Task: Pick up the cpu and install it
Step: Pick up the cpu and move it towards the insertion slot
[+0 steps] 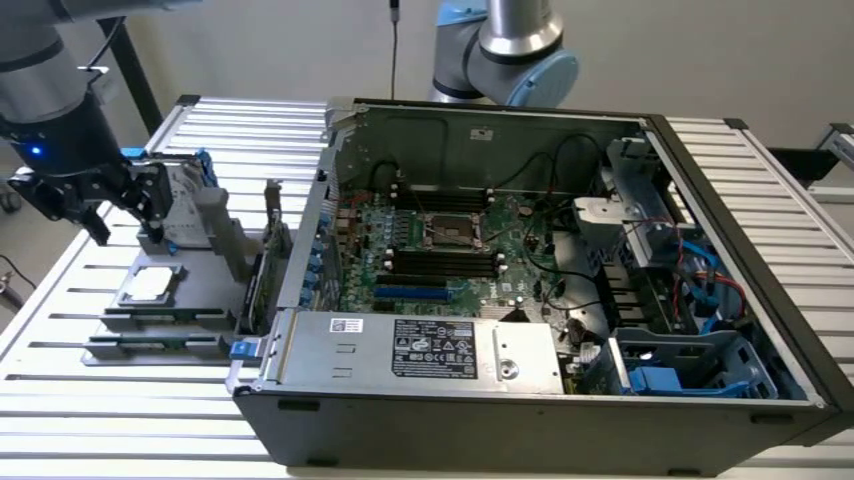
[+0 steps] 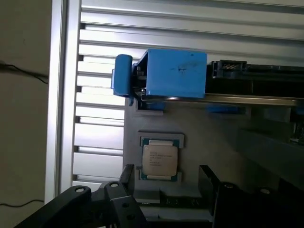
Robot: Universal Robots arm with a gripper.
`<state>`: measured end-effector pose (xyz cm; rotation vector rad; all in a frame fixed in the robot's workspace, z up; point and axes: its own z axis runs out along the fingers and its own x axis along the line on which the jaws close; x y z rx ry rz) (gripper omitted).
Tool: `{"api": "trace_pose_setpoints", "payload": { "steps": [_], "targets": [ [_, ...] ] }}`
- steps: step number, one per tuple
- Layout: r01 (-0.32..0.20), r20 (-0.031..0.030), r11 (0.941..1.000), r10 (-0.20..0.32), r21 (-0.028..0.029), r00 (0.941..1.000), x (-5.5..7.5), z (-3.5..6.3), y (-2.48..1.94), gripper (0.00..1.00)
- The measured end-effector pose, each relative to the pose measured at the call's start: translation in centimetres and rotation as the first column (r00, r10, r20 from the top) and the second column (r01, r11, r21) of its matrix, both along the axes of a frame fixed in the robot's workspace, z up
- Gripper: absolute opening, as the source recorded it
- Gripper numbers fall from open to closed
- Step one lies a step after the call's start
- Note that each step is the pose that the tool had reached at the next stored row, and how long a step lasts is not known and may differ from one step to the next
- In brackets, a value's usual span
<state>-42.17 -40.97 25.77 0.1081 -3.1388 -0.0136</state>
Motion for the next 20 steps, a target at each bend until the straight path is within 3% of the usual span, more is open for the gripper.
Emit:
{"api": "trace_pose_setpoints", "payload": {
  "steps": [11, 20],
  "targets": [
    [0.000, -0.0269, 1.0000, 0.000, 0.0000, 0.9996, 0.7, -1.87, -0.70, 0.65],
    [0.000, -0.0284, 1.0000, 0.000, 0.0000, 0.9996, 0.7, -3.50, -0.75, 0.65]
  ]
}}
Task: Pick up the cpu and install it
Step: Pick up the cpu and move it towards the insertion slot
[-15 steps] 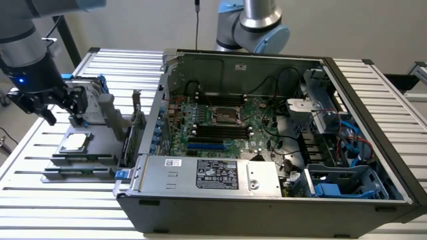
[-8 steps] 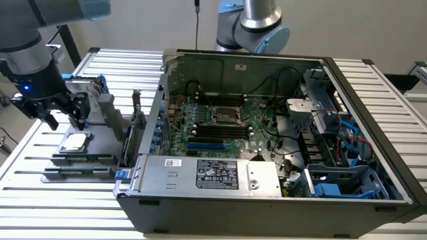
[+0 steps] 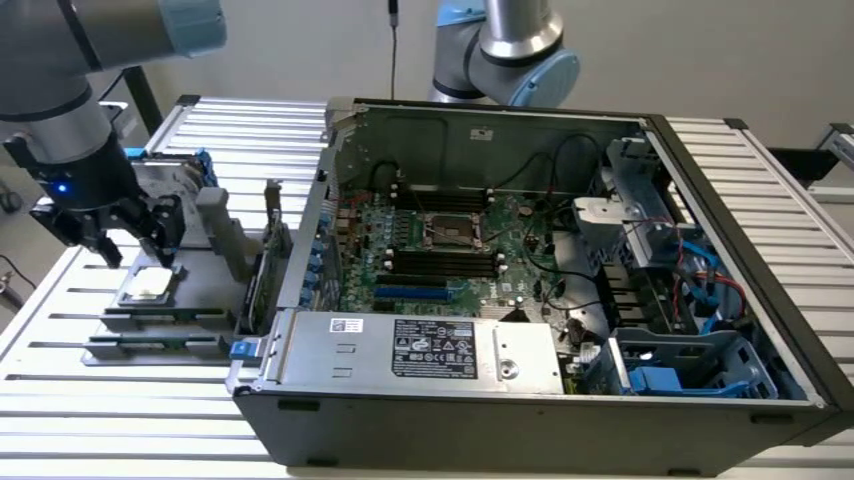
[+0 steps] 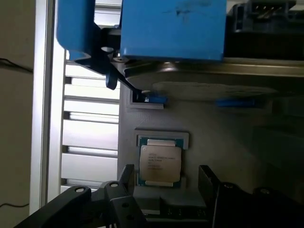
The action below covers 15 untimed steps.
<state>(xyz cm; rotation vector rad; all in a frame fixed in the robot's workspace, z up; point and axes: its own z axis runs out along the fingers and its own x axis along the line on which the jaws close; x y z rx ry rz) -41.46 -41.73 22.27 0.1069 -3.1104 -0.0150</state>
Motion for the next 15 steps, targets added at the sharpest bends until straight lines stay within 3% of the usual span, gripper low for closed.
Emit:
{"api": "trace_pose_setpoints", "payload": {
  "steps": [15],
  "targets": [
    [0.000, -0.0001, 1.0000, 0.000, 0.0000, 1.0000, -0.3, -2.72, 0.01, 0.65]
  ]
}}
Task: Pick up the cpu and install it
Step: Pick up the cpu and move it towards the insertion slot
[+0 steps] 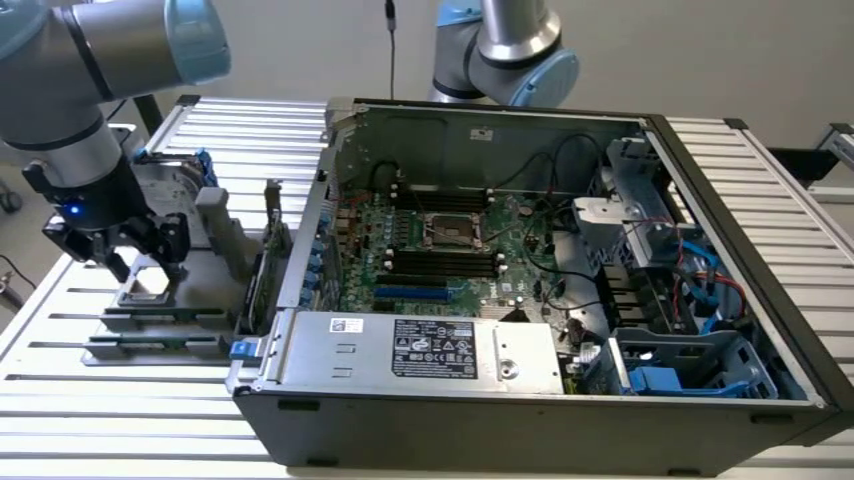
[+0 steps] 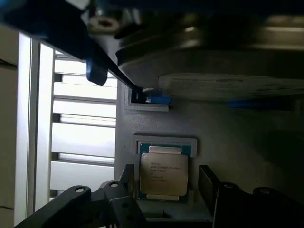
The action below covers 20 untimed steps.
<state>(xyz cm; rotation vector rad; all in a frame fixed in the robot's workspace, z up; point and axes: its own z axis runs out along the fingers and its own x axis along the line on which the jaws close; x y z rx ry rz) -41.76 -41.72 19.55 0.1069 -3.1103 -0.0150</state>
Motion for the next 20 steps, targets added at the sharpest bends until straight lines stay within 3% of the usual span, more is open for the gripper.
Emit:
{"api": "trace_pose_setpoints", "payload": {
  "steps": [4, 13, 15, 18, 20],
  "targets": [
    [0.000, -0.0001, 1.0000, 0.000, 0.0000, 1.0000, -0.06, -0.67, 0.00, 0.65],
    [0.000, -0.0036, 1.0000, 0.000, -0.0018, 1.0000, -0.05, -0.93, 0.00, 0.65],
    [0.000, -0.0046, 1.0000, 0.000, -0.0055, 1.0000, -0.05, -0.94, 0.00, 0.65],
    [0.000, -0.0043, 0.9998, 0.000, -0.0184, 1.0000, -0.05, -0.96, 0.00, 0.65],
    [0.000, -0.0046, 0.9997, 0.000, -0.0233, 1.0000, -0.05, -0.95, -0.01, 0.65]
  ]
}}
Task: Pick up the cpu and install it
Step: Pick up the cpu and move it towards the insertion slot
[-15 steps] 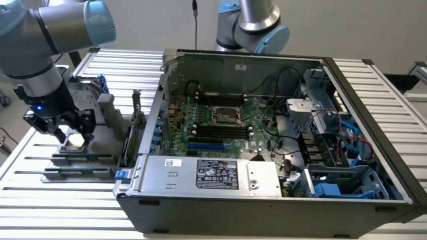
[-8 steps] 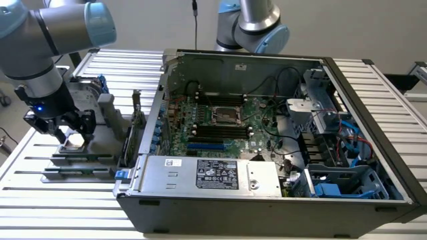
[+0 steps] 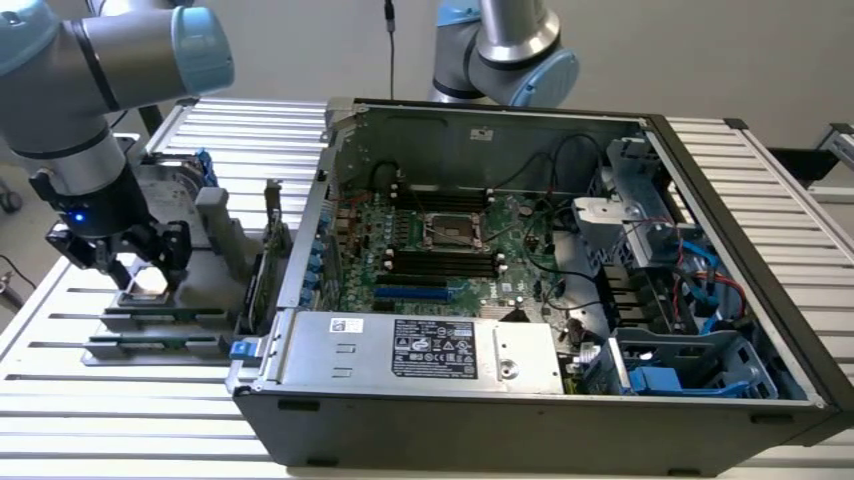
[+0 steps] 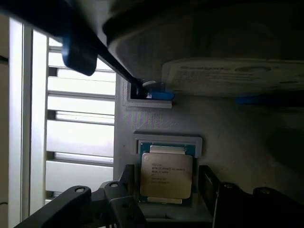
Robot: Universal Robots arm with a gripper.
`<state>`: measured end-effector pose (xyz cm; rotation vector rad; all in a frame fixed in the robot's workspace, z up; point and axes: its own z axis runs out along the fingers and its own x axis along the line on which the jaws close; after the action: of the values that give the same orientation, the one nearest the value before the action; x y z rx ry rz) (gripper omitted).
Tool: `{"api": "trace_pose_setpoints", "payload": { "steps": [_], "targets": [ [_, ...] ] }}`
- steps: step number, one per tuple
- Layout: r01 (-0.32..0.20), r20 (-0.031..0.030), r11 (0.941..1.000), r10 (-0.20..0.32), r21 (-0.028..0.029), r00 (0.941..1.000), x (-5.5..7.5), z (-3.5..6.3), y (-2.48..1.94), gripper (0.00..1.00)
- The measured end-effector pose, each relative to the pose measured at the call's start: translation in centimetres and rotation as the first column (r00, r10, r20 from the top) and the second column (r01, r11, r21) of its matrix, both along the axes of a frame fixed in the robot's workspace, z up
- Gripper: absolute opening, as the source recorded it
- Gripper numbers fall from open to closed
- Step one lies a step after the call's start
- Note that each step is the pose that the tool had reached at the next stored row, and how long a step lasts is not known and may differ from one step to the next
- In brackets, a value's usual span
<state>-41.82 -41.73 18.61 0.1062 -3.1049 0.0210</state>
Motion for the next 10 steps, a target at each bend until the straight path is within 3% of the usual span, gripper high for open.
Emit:
{"api": "trace_pose_setpoints", "payload": {
  "steps": [10],
  "targets": [
    [0.000, 0.0002, 1.0000, 0.000, -0.0027, 1.0000, 0.00, -0.14, 0.12, 0.65]
  ]
}}
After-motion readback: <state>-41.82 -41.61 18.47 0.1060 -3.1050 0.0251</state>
